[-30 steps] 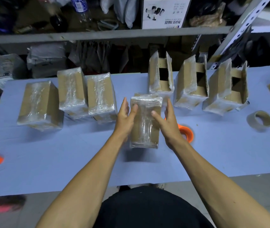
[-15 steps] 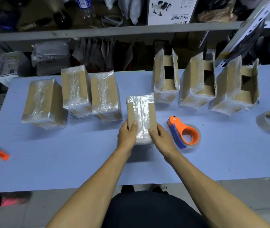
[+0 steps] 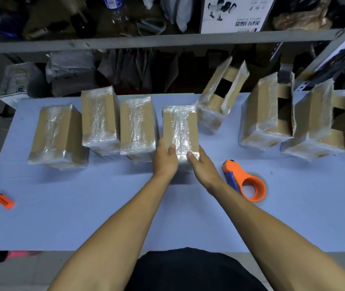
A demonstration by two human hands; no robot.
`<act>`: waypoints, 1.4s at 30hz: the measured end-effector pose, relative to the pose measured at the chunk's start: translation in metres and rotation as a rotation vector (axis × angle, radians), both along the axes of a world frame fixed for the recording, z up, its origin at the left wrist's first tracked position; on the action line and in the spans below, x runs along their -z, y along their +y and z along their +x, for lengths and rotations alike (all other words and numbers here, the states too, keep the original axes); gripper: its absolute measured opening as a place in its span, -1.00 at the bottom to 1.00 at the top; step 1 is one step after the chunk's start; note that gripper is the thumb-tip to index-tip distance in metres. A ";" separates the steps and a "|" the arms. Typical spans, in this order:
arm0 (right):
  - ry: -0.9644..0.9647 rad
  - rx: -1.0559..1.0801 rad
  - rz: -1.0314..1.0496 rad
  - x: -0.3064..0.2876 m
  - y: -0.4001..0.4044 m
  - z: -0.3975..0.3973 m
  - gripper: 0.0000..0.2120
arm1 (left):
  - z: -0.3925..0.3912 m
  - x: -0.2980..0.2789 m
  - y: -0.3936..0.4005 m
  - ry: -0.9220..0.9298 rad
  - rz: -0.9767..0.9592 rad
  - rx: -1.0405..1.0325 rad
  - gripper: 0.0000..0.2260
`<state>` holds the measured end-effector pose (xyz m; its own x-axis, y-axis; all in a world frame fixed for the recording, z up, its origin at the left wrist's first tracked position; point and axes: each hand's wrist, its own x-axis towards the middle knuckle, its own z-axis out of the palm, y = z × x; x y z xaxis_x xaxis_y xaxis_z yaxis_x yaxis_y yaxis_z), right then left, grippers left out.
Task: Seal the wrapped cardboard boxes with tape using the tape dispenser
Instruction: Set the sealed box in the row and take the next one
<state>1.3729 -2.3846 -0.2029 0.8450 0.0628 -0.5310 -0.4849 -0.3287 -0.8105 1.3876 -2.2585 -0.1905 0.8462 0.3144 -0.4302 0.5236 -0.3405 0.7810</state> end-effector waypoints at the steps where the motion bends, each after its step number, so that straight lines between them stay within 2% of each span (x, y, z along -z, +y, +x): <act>1: 0.004 -0.001 -0.003 0.000 0.003 0.012 -0.42 | 0.011 -0.001 0.001 -0.004 0.026 -0.014 -0.52; 5: 0.020 -0.028 -0.032 -0.002 0.013 0.053 -0.41 | 0.050 -0.004 0.006 0.058 0.113 -0.063 -0.51; 7: 0.003 -0.048 -0.027 -0.002 0.018 0.063 -0.48 | 0.060 -0.003 0.014 0.058 0.127 -0.060 -0.54; 9: -0.020 -0.078 -0.025 -0.002 0.026 0.069 -0.58 | 0.066 -0.001 0.025 0.013 0.153 -0.053 -0.59; 13: -0.073 -0.108 -0.072 -0.002 0.042 0.079 -0.58 | 0.069 0.009 0.038 -0.120 0.244 -0.015 -0.58; 18: -0.110 -0.159 -0.090 -0.003 0.039 0.082 -0.57 | 0.067 0.018 0.039 -0.145 0.378 0.132 -0.58; 21: -0.069 -0.212 -0.107 -0.004 0.028 0.085 -0.48 | 0.066 0.008 0.041 -0.065 0.591 0.282 -0.50; 24: -0.028 -0.207 -0.223 -0.006 0.003 0.092 -0.37 | 0.074 -0.007 0.044 -0.007 0.699 0.334 -0.55; 28: -0.129 -0.241 -0.474 -0.014 -0.047 0.106 -0.46 | 0.085 -0.033 0.041 -0.091 0.850 0.364 -0.69; 30: -0.153 -0.228 -0.532 -0.018 -0.069 0.117 -0.46 | 0.098 -0.045 0.034 -0.234 0.842 0.419 -0.66; 33: -0.176 -0.195 -0.537 -0.025 -0.092 0.134 -0.46 | 0.137 -0.058 0.014 -0.360 0.830 0.655 -0.58; 38: -0.200 -0.203 -0.579 -0.027 -0.110 0.157 -0.45 | 0.204 -0.058 -0.029 -0.264 0.840 0.889 -0.41; 42: -0.218 -0.248 -0.568 -0.023 -0.113 0.171 -0.43 | 0.217 -0.054 -0.049 -0.169 0.834 0.975 -0.45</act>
<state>1.5435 -2.4973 -0.1800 0.9334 0.0298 -0.3576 -0.1843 -0.8152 -0.5490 1.6047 -2.3075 -0.1361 0.9009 -0.3395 -0.2705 -0.2988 -0.9370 0.1808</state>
